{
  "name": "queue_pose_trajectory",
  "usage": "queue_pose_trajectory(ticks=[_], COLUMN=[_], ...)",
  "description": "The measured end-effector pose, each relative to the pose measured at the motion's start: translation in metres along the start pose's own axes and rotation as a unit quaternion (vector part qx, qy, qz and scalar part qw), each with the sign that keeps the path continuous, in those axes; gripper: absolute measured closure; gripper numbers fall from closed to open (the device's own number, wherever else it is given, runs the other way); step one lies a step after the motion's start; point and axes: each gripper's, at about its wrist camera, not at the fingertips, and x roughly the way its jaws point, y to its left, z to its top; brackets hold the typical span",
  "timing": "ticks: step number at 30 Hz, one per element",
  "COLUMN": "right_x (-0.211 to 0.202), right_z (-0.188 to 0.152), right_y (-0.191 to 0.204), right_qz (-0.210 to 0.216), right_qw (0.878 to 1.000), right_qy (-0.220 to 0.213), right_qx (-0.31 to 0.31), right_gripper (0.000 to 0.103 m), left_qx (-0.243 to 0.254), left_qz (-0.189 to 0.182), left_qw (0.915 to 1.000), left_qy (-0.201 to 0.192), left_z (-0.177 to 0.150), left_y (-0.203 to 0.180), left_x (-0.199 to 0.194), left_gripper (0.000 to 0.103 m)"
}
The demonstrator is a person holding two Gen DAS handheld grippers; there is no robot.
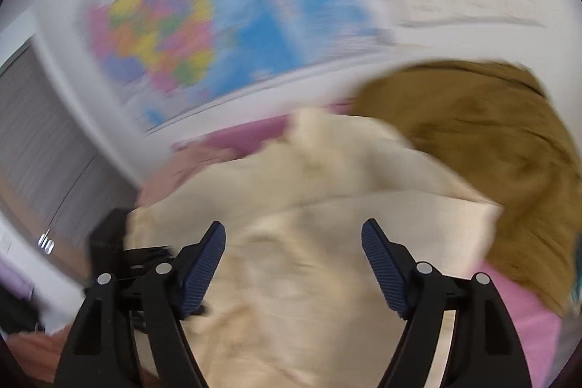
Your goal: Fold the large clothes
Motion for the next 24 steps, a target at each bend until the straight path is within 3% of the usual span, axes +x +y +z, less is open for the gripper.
queue_pose_trajectory(ticks=[1,3,5,7,9,10,12,13,14,15,16,17,19,21,22,23,24], right_x=[-0.001,0.002,0.009,0.020,0.031,0.038,0.051,0.058,0.063,0.064,0.065,0.064,0.054,0.041,0.034,0.029,0.018], right_z=[-0.003,-0.011,-0.023,-0.034,-0.041,-0.044,-0.048,-0.050,-0.051,-0.052,-0.053,-0.053,-0.054,-0.051,-0.048,-0.044,-0.039], right_y=[-0.021,-0.051,-0.079,-0.096,-0.104,-0.108,-0.113,-0.117,-0.120,-0.122,-0.122,-0.121,-0.114,-0.108,-0.103,-0.098,-0.091], right_qz=[-0.026,-0.065,-0.069,-0.033,-0.035,-0.026,0.006,0.025,0.037,0.045,0.057,0.066,0.062,0.044,0.026,0.010,-0.007], right_qw=[0.999,0.997,0.994,0.991,0.990,0.990,0.987,0.984,0.983,0.982,0.982,0.983,0.986,0.991,0.993,0.995,0.997], right_qy=[0.003,0.008,0.022,0.039,0.048,0.054,0.066,0.073,0.075,0.075,0.078,0.077,0.071,0.055,0.046,0.038,0.022], right_qx=[0.020,0.051,0.087,0.121,0.128,0.131,0.148,0.159,0.164,0.165,0.163,0.155,0.135,0.113,0.103,0.091,0.075], right_gripper=[0.027,0.027,0.026,0.019,0.017,0.015,0.014,0.014,0.015,0.022,0.039,0.050,0.081,0.091,0.094,0.095,0.096], left_qx=[0.010,0.017,0.020,0.017,0.012,0.007,-0.015,-0.023,-0.035,-0.054,-0.059,-0.056,-0.042,-0.042,-0.040,-0.037,-0.042], left_qz=[0.011,0.017,0.036,0.058,0.092,0.103,0.106,0.093,0.071,0.032,0.011,0.002,0.009,0.014,0.016,0.025,0.035], left_qw=[0.9999,0.9996,0.9987,0.9976,0.9949,0.9937,0.9931,0.9942,0.9955,0.9964,0.9968,0.9974,0.9987,0.9990,0.9989,0.9986,0.9979], left_qy=[-0.001,-0.014,-0.029,-0.034,-0.040,-0.042,-0.050,-0.050,-0.052,-0.056,-0.053,-0.044,-0.028,0.006,0.016,0.028,0.034], left_z=[0.001,0.003,0.009,0.011,0.013,0.013,0.011,0.010,0.007,0.003,0.000,-0.004,-0.009,-0.011,-0.011,-0.009,-0.005], left_y=[0.000,0.004,0.011,0.021,0.032,0.037,0.049,0.052,0.056,0.060,0.060,0.057,0.048,0.045,0.044,0.043,0.043], left_x=[-0.002,-0.009,-0.019,-0.028,-0.037,-0.040,-0.047,-0.049,-0.053,-0.056,-0.055,-0.052,-0.042,-0.021,-0.013,-0.003,0.004], left_gripper=[0.050,0.060,0.075,0.079,0.078,0.074,0.055,0.026,0.009,0.008,0.008,0.008,0.008,0.016,0.036,0.064,0.080])
